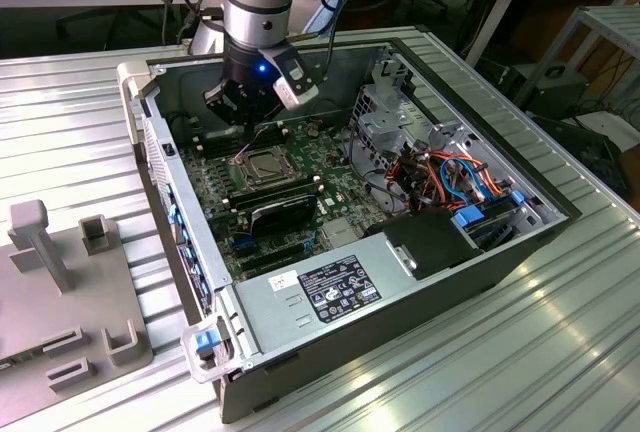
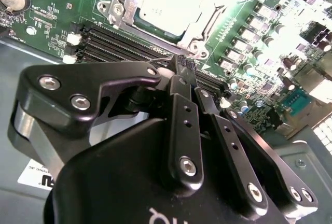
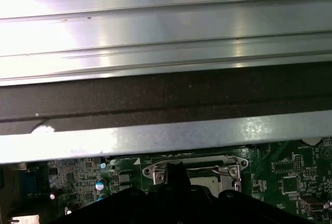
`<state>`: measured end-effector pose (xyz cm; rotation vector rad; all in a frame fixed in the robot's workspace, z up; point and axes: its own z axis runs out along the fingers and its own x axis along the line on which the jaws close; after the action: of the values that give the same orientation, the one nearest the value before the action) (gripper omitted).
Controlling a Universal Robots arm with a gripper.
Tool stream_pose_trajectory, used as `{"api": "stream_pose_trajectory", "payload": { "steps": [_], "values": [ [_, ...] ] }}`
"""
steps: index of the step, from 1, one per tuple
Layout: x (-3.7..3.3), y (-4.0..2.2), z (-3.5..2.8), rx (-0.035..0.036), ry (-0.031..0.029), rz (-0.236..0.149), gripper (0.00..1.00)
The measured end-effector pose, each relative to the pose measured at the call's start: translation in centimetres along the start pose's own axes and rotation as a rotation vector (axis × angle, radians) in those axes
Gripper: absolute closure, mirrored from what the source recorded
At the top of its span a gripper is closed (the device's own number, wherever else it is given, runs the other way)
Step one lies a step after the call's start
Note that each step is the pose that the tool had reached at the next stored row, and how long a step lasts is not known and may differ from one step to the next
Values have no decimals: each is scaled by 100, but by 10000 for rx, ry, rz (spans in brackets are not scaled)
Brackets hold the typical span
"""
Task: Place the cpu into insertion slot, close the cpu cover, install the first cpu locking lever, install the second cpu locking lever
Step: 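Install the first cpu locking lever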
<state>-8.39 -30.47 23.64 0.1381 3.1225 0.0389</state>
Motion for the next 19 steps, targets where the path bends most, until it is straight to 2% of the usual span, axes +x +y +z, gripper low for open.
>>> {"api": "stream_pose_trajectory", "payload": {
  "steps": [2,3,6,9,11,15,19],
  "values": [
    [-11,-1,66,0,0,0,89],
    [-52,8,89,-1,0,0,89],
    [-84,12,105,0,0,-2,89],
    [-100,19,164,0,-1,-8,89],
    [-113,24,172,1,4,-11,89],
    [-200,38,191,-2,0,-11,89],
    [-236,48,212,-11,0,-16,89]
  ]
}}
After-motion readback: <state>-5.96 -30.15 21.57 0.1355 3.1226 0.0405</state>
